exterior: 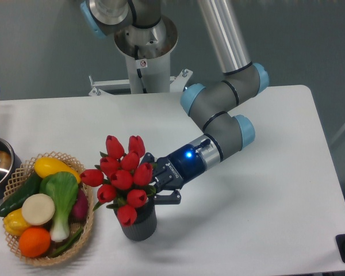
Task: Insert the flowers into the vase
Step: 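Hold the tulips steady inside the vase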
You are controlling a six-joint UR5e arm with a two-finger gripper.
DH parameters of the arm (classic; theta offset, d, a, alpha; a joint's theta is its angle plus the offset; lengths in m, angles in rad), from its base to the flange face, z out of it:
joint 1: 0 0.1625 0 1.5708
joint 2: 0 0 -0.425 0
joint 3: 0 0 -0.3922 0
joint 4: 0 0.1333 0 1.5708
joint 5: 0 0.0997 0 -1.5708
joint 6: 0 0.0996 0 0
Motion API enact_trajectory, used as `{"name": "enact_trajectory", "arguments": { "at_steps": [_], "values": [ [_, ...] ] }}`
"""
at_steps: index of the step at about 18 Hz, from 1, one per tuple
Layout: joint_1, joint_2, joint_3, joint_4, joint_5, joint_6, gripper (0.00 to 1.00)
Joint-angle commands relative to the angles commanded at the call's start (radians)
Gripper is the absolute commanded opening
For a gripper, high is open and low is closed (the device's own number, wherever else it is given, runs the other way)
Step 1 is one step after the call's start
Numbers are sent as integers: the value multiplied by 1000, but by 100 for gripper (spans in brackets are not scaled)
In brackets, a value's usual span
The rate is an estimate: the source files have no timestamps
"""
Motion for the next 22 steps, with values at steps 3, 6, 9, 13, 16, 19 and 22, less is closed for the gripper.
{"name": "enact_trajectory", "arguments": {
  "at_steps": [3,6,9,13,16,19,22],
  "values": [
    [-2,-2,0,0,2,0,27],
    [-2,-8,0,2,2,0,27],
    [-2,-12,0,2,2,2,27],
    [0,-18,0,2,3,2,27],
    [0,-20,0,2,6,2,27],
    [6,-20,-3,2,6,2,27],
    [5,-25,-2,2,6,2,27]
  ]
}}
